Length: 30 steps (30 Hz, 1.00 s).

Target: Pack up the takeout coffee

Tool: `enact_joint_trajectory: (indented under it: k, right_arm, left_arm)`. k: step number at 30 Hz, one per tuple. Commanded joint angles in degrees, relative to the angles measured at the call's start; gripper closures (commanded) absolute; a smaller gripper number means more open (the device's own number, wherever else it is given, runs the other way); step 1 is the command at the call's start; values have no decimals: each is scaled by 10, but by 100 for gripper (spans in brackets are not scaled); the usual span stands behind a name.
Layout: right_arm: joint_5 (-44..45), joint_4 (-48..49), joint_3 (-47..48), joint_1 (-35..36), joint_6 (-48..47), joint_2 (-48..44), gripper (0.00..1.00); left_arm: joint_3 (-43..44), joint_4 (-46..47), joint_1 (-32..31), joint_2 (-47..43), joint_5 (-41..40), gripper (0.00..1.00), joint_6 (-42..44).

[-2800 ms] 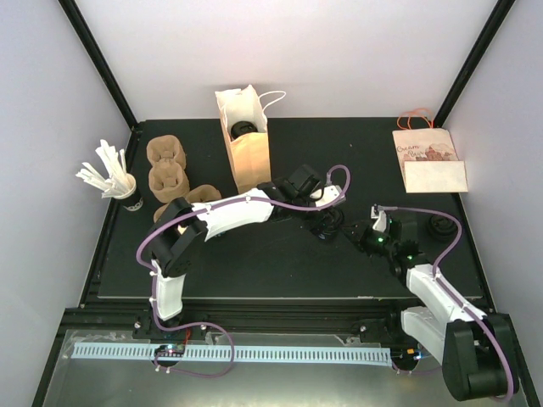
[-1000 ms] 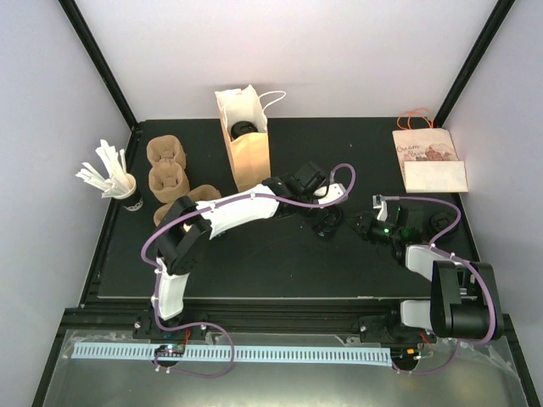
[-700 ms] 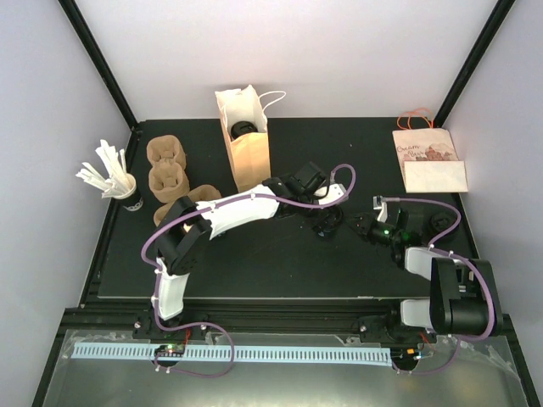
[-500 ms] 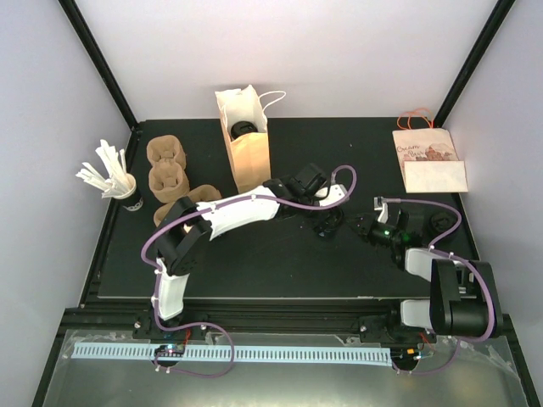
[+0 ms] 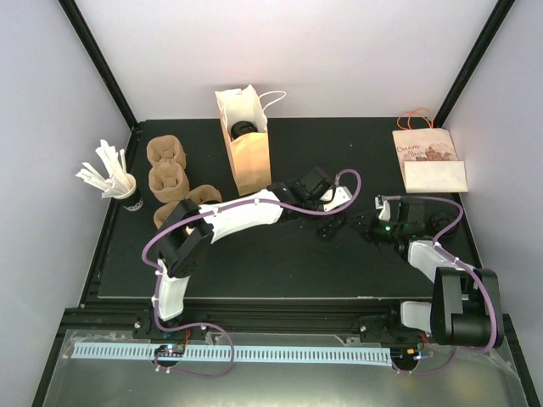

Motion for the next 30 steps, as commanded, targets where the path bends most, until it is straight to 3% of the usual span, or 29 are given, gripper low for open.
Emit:
enact_joint_trajectory:
  k: [1, 9, 14, 21, 30]
  right_arm:
    - [24, -129, 14, 6, -52, 6, 75]
    - [13, -160, 90, 7, -85, -35, 63]
    - [27, -118, 99, 7, -78, -51, 62]
    - [96, -92, 100, 7, -76, -38, 66]
    - [62, -40, 86, 7, -71, 35, 73]
  left_arm:
    - [-31, -69, -10, 58, -11, 29, -10]
    - [-66, -40, 4, 35, 17, 29, -13]
    - [-75, -31, 8, 32, 37, 29, -10]
    - [-45, -57, 9, 38, 41, 29, -1]
    - [-37, -72, 8, 44, 36, 29, 3]
